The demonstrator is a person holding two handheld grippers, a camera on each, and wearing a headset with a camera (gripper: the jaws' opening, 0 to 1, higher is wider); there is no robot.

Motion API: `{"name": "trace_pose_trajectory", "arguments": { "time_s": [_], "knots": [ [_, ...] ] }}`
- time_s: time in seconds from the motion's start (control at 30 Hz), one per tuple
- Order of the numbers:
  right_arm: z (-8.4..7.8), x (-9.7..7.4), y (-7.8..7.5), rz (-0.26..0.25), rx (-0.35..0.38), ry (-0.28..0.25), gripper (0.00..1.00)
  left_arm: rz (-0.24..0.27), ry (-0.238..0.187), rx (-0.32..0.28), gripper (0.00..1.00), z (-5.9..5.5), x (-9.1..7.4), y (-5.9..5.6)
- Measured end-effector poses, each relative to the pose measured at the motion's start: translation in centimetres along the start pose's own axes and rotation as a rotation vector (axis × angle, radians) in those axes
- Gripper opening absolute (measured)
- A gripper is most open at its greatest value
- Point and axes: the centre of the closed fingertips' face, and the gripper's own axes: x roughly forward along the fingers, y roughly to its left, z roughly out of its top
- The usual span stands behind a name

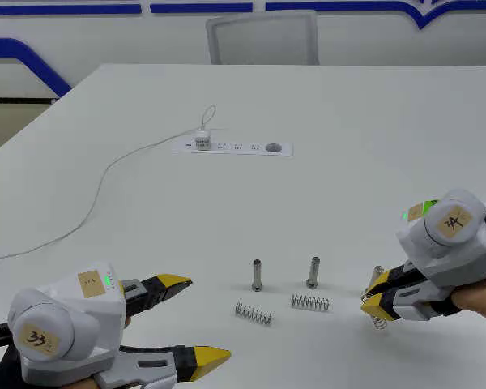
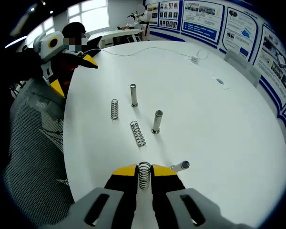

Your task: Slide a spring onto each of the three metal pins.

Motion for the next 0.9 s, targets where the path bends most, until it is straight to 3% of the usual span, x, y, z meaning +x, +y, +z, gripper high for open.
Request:
{"name": "trace_pose_trajectory", "arguments": {
  "time_s": [0.4, 0.9],
  "knots": [
    [0.4, -0.8, -0.1, -0.019, 0.019, -0.035, 0.12, -0.002, 0.002, 0.004, 0.64, 0.0, 0.0, -0.1],
    [3.9, -3.5, -1.6, -0.086, 0.073, -0.235, 0.12, 0.001, 0.002, 0.003, 0.64, 0.0, -0.1, -0.1]
  ]
}}
